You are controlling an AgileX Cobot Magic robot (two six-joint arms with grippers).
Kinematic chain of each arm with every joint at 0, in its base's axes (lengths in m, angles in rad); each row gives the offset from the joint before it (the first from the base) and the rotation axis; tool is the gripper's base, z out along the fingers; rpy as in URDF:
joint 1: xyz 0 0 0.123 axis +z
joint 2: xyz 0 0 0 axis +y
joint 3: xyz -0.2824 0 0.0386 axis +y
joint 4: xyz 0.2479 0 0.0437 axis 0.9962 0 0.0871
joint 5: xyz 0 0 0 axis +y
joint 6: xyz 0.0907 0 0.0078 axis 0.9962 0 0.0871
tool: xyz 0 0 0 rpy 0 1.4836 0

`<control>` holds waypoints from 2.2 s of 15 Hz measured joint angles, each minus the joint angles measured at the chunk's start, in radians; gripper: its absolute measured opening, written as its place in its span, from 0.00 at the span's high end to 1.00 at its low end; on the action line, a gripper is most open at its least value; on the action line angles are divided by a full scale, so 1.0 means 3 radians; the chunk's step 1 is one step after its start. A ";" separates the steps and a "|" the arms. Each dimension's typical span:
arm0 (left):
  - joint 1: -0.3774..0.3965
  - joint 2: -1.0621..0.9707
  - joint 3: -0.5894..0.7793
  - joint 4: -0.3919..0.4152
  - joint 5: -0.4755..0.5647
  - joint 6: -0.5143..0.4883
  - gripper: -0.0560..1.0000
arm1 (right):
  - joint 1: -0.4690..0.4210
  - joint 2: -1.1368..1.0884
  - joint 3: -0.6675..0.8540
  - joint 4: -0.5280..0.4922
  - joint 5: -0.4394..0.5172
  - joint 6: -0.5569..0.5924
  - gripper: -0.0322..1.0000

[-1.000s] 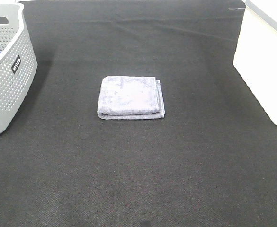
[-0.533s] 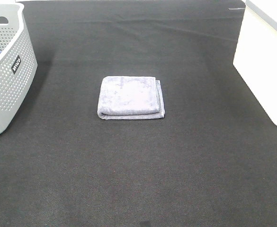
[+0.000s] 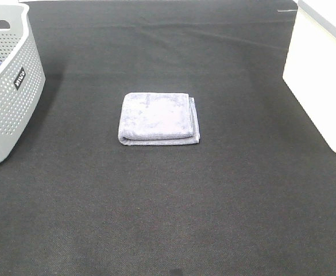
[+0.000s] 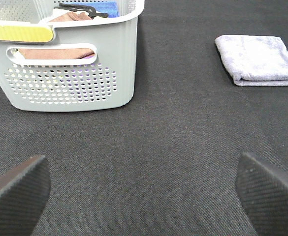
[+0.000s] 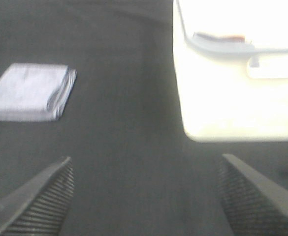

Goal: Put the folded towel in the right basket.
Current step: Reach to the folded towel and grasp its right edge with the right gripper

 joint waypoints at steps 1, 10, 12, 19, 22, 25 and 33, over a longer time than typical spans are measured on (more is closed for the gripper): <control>0.0000 0.0000 0.0000 0.0000 0.0000 0.0000 0.03 | 0.0000 0.0257 -0.0060 0.0000 -0.0193 -0.0003 0.24; 0.0000 0.0000 0.0000 0.0000 0.0000 0.0000 0.03 | 0.0000 0.3083 -0.1693 0.0067 -0.0730 -0.0023 0.24; 0.0000 0.0000 0.0000 0.0000 0.0000 0.0000 0.03 | 0.0000 0.3630 -0.2147 0.0113 -0.0397 -0.0047 0.24; 0.0000 0.0000 0.0000 0.0000 0.0000 0.0000 0.03 | 0.0530 0.4997 -0.3457 0.0330 0.0167 -0.0437 0.24; 0.0000 0.0000 0.0000 0.0000 0.0000 0.0000 0.03 | 0.0740 0.5330 -0.3690 0.0410 0.0247 -0.0437 0.24; 0.0000 0.0000 0.0000 0.0000 0.0000 0.0000 0.03 | 0.0830 0.5927 -0.4087 0.0907 0.0493 -0.0413 0.24; 0.0000 0.0000 0.0000 0.0000 0.0000 0.0000 0.03 | 0.0830 0.7217 -0.4993 0.1310 0.1120 -0.0237 0.24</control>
